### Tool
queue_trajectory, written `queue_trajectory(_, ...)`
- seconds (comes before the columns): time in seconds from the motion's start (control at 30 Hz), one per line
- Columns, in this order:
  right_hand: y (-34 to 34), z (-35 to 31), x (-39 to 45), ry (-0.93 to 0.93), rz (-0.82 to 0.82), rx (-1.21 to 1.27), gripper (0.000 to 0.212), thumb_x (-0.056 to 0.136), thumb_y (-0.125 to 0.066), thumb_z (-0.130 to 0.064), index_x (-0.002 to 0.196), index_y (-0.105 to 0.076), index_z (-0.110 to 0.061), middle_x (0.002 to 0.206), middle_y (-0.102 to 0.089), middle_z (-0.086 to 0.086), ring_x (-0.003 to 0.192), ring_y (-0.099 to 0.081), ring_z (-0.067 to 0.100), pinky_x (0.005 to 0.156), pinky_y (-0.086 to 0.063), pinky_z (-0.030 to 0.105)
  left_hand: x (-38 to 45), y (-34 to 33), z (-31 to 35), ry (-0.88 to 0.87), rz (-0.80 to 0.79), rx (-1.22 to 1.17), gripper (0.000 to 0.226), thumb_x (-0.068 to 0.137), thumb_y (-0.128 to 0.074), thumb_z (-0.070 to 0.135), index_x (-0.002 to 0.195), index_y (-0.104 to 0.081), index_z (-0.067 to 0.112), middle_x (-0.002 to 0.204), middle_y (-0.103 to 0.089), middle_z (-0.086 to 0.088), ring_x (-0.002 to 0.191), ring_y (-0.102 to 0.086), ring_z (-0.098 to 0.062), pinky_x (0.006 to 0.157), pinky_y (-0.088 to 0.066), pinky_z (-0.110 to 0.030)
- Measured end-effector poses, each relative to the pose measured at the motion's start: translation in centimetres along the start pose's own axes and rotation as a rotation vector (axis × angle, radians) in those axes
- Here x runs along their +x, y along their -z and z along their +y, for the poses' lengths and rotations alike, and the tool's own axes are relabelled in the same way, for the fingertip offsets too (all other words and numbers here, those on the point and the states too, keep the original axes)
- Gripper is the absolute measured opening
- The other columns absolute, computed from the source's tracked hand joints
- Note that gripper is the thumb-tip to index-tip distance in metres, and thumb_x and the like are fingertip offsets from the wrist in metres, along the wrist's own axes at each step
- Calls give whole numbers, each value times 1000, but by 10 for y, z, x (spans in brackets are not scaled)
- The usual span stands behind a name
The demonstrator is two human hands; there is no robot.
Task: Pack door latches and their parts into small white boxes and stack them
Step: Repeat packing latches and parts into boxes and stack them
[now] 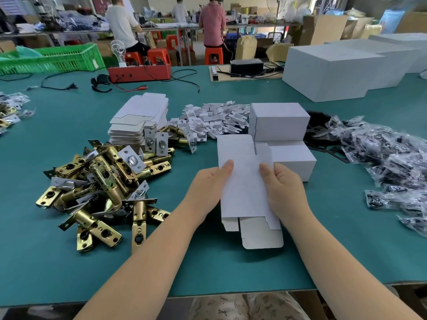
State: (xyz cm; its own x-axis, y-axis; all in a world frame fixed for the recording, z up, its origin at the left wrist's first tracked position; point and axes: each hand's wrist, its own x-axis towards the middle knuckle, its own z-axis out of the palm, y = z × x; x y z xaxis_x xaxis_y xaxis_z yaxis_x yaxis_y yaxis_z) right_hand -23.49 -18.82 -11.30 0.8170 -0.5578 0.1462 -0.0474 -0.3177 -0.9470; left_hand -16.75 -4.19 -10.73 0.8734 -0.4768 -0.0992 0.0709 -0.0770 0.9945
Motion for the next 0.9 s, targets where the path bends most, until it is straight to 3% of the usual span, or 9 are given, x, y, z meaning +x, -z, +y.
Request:
queue_trajectory(0.1,0,1,-1,-2,4,19,39,96,-52,-36,68,-52,-9,55,-52,-12,47,-40,2,45,-32,18,2,2,-2,-49,5,5,51,97,-53,40,89,-64,-9,87,-71,-7,77,-65,-16,69,-50,-27)
queue_trajectory(0.17,-1,0,-1,-5,-9,39,38,92,-57,-38,75,-56,-4,64,-58,-6,57,-47,7,53,-38,24,3,4,-2,-77,-5,29,52,97,-53,39,93,-64,-12,88,-72,-8,79,-66,-16,71,-53,-30)
queue_trajectory(0.33,-1,-2,-1,4,-9,34,34,90,-60,-38,86,-60,-4,78,-66,-2,68,-58,14,58,-46,27,3,5,-2,-80,-41,49,39,97,-54,40,79,-70,9,82,-75,3,74,-69,-9,65,-54,-20)
queue_trajectory(0.43,1,-1,0,31,98,40,26,91,-61,-36,85,-59,-11,80,-66,-3,72,-61,14,61,-50,27,1,3,-1,-27,-110,82,41,97,-54,41,65,-70,20,79,-74,2,70,-67,-12,63,-51,-17)
queue_trajectory(0.57,5,2,2,-4,188,114,23,91,-60,-37,80,-57,-18,78,-64,-9,66,-60,3,57,-48,21,-6,0,0,-56,-149,230,58,97,-50,49,65,-48,0,71,-47,-6,64,-42,-17,61,-34,-27)
queue_trajectory(0.67,4,1,2,-9,135,141,11,89,-64,-36,87,-56,-29,87,-67,-13,72,-63,-1,58,-48,17,-8,-1,4,-145,-72,277,57,98,-50,43,57,-32,7,61,-31,-1,57,-30,-14,54,-23,-27)
queue_trajectory(0.77,0,2,-3,50,42,60,20,85,-68,-36,91,-49,-36,86,-67,-19,74,-61,-11,58,-44,7,-6,1,5,-156,48,210,57,98,-50,42,61,-43,-1,68,-38,-5,63,-34,-16,59,-25,-28)
queue_trajectory(0.83,-3,3,-7,82,-33,-36,23,85,-66,-39,101,-50,-37,89,-66,-21,81,-61,-9,64,-46,10,-4,3,6,-170,141,200,55,97,-50,43,58,-36,7,62,-34,-4,57,-33,-13,54,-25,-25)
queue_trajectory(0.9,-5,4,-10,89,-80,-118,33,88,-62,-43,116,-52,-29,99,-65,-18,90,-62,2,75,-50,22,-4,5,7,-198,201,233,53,97,-50,43,57,-27,17,54,-26,4,48,-25,-8,45,-20,-19)
